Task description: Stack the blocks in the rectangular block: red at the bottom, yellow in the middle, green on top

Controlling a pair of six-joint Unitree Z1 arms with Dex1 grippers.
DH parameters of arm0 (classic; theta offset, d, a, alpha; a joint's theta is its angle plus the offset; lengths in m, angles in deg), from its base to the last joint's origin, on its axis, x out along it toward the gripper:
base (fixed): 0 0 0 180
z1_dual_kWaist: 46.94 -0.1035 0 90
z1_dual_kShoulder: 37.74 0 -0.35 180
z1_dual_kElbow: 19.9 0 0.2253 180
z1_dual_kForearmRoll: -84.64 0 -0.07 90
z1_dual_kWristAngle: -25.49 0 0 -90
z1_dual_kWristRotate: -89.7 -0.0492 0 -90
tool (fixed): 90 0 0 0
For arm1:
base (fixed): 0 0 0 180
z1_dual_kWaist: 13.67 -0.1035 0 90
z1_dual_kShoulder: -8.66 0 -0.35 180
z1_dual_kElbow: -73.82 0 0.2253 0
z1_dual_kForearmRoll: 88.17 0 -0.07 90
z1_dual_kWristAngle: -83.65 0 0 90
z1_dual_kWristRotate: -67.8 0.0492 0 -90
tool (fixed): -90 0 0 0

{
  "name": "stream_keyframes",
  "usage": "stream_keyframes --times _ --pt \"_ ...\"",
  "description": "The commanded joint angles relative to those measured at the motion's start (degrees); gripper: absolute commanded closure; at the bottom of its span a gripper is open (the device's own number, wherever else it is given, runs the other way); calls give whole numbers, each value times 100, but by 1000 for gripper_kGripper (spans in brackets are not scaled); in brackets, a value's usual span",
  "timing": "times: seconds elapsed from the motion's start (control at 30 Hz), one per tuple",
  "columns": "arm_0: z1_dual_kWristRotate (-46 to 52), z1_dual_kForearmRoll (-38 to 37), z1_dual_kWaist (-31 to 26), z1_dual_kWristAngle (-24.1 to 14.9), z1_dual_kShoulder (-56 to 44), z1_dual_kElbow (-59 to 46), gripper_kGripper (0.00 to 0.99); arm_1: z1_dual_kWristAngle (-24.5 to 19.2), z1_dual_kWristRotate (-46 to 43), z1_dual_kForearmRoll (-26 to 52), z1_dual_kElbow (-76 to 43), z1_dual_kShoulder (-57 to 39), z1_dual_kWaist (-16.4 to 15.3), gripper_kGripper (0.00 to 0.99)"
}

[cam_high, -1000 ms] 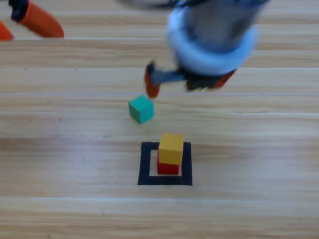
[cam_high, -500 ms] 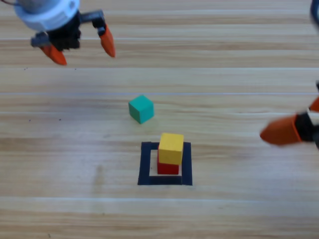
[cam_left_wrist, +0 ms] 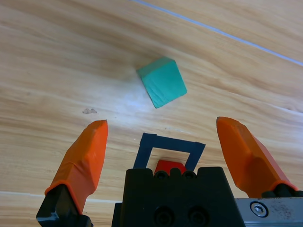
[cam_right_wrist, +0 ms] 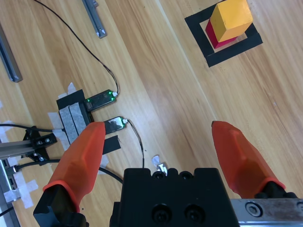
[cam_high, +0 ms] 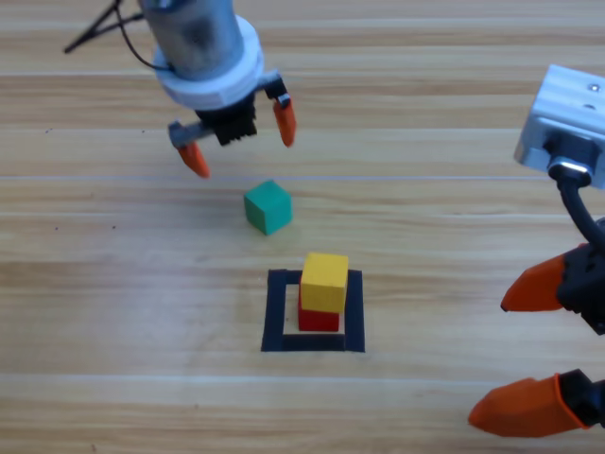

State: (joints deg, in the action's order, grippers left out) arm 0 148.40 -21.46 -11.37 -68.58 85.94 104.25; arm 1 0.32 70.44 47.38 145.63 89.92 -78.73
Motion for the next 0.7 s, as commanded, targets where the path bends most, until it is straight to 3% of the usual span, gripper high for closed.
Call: stream_keyframes --times 0.03,0.27,0.7 --pt "600 447 319 -173 815 696 14 -228 -88 61 -187 -67 -76 2" --pt "1153 930 328 -261 1439 1540 17 -228 -193 52 -152 -50 -76 1" --pt "1593 957 240 -270 1923 1637 17 -228 -272 52 -152 -41 -76 2"
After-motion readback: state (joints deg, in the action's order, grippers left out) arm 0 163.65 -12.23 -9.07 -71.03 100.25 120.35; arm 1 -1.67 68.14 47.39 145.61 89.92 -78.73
